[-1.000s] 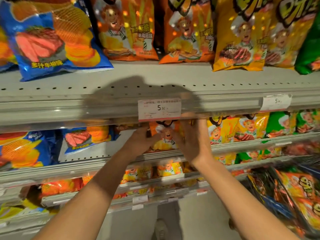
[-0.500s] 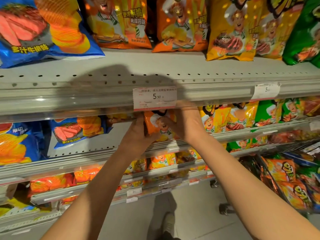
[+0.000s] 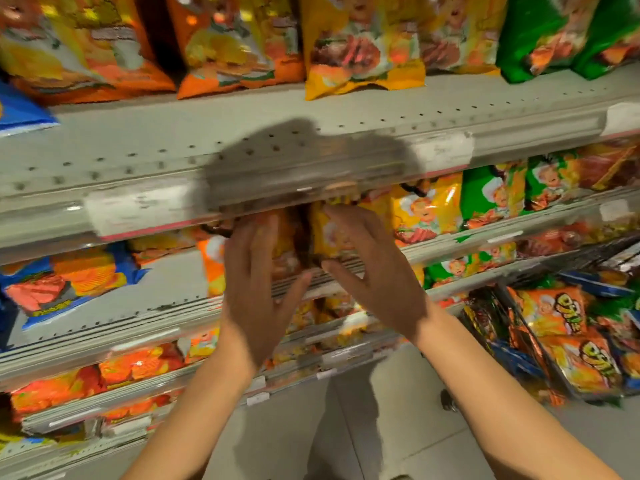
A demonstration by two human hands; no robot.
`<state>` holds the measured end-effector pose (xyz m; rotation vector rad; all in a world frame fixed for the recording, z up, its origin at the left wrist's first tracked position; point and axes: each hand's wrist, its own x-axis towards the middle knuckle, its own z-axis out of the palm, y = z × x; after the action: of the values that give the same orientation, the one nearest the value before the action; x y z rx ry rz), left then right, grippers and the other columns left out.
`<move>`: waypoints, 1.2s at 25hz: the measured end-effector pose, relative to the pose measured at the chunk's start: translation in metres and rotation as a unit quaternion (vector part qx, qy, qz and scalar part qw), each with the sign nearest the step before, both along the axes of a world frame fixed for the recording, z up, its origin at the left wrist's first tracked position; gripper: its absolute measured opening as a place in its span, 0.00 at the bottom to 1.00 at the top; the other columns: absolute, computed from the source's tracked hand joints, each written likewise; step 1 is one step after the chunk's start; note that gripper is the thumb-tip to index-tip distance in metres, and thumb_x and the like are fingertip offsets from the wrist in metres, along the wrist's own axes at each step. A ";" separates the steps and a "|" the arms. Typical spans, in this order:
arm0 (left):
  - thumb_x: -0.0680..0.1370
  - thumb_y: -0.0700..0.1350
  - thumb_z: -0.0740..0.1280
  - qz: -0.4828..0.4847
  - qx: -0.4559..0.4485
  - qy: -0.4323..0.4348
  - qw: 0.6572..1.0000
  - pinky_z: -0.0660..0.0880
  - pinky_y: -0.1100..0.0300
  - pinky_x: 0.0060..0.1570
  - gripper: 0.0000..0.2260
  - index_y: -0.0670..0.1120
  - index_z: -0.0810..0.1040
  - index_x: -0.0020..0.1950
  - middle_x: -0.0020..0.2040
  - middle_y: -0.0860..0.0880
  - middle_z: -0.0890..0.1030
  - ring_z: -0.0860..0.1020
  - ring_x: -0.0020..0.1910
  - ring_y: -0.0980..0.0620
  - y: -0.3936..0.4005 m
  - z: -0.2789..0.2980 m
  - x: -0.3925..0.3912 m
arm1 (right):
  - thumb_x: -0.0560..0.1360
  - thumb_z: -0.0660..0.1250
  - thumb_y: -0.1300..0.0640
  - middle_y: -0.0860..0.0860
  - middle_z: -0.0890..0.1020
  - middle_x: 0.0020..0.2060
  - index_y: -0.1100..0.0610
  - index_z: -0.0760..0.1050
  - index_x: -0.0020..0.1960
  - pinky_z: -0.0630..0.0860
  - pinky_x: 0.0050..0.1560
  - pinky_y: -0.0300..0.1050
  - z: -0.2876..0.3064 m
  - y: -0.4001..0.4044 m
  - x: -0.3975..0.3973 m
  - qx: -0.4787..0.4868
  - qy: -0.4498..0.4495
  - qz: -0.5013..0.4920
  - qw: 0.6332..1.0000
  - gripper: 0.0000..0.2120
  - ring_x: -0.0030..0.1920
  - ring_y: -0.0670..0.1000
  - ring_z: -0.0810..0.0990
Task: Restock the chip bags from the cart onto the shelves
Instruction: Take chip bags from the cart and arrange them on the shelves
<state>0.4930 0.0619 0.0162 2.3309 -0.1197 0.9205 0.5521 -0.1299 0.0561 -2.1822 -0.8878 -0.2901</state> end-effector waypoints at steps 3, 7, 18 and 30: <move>0.81 0.54 0.65 -0.110 0.027 0.018 0.993 0.65 0.46 0.73 0.27 0.44 0.65 0.76 0.73 0.40 0.68 0.67 0.74 0.39 -0.101 -0.005 0.024 | 0.79 0.71 0.57 0.55 0.70 0.72 0.57 0.66 0.78 0.69 0.71 0.44 -0.010 -0.085 0.003 0.022 0.037 -0.050 0.998 0.30 0.72 0.53 0.70; 0.80 0.52 0.66 -0.207 0.021 0.088 0.974 0.67 0.48 0.71 0.26 0.44 0.67 0.75 0.72 0.41 0.70 0.68 0.72 0.41 -0.230 -0.030 0.052 | 0.79 0.70 0.53 0.47 0.69 0.70 0.49 0.63 0.79 0.68 0.64 0.37 -0.044 -0.226 -0.006 0.022 0.121 -0.168 0.978 0.31 0.67 0.42 0.69; 0.79 0.48 0.71 -0.451 0.113 0.264 0.845 0.64 0.53 0.73 0.22 0.45 0.74 0.72 0.70 0.45 0.72 0.68 0.73 0.46 -0.507 -0.086 0.128 | 0.77 0.74 0.51 0.52 0.75 0.69 0.49 0.62 0.78 0.73 0.67 0.48 -0.115 -0.503 -0.067 0.043 0.347 -0.455 0.819 0.35 0.69 0.52 0.74; 0.78 0.56 0.68 -0.485 0.273 0.472 0.683 0.56 0.57 0.75 0.29 0.51 0.66 0.77 0.75 0.47 0.66 0.61 0.77 0.45 -0.642 -0.195 0.279 | 0.75 0.75 0.48 0.46 0.80 0.57 0.46 0.62 0.77 0.72 0.55 0.39 -0.161 -0.619 0.012 0.187 0.451 -0.582 0.650 0.35 0.62 0.48 0.80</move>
<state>0.7715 -0.5800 -0.1784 2.3713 -1.1628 -0.9760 0.5643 -0.7485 -0.1053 -1.7878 1.1175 0.0675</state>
